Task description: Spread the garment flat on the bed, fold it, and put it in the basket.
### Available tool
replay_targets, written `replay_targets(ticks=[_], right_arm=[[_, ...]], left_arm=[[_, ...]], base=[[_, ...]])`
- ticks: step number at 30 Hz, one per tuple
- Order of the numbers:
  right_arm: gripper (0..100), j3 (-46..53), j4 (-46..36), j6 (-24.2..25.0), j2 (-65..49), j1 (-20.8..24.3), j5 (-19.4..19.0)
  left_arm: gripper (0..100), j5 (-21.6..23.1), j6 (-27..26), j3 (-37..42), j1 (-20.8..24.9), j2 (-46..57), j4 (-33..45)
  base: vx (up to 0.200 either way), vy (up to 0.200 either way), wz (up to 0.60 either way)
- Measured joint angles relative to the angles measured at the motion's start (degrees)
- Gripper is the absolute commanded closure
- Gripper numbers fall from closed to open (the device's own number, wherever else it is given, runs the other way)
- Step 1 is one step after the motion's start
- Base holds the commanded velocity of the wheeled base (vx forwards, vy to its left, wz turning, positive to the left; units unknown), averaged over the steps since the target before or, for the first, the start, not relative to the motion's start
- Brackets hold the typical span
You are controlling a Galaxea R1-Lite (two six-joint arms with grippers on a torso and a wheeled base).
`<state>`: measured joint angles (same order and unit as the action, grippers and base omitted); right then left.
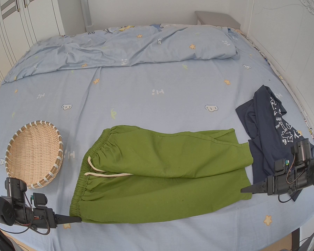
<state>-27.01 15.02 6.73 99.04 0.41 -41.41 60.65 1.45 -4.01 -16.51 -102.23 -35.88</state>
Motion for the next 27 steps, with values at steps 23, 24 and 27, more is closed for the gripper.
replay_targets(ticks=[23, 24, 27], right_arm=[[100, -0.2, 6.0, 0.2, 8.3, -0.1, -0.5], [100, -0.4, 5.9, 0.3, 8.2, -0.3, -0.5], [100, -1.2, 4.9, 0.7, 7.3, -0.8, -0.5]], left_arm=[[100, 0.1, 1.7, -0.8, -0.1, -0.2, 0.6], [100, 0.1, 2.5, -0.9, -0.1, -0.1, 0.8], [100, 0.1, 5.6, -1.5, 0.2, 0.9, 2.0]], base=[[0.0, 0.0, 0.0], [0.0, 0.0, 0.0], [0.0, 0.0, 0.0]])
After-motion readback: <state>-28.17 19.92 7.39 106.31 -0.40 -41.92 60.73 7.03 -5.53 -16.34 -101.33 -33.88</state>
